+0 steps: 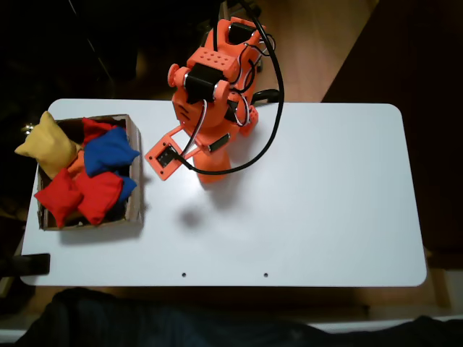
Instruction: Grasp a bag and put it in the box.
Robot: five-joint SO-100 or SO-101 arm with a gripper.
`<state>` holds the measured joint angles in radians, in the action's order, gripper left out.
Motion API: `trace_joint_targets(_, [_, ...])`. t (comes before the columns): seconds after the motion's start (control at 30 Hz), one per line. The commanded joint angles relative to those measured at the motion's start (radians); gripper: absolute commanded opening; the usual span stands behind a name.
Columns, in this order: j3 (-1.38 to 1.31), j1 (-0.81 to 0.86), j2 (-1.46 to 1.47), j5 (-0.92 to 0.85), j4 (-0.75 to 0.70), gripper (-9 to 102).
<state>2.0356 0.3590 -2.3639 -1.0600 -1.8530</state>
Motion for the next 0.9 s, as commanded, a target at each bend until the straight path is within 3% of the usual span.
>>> trace_joint_targets(0.0, [0.003,0.025,-0.02,-0.015,-0.017,32])
trace_joint_targets(0.33, [0.017,0.173,-0.026,-0.107,-0.017,60])
trace_joint_targets(0.87, [0.14,0.337,-0.112,-0.512,-0.017,74])
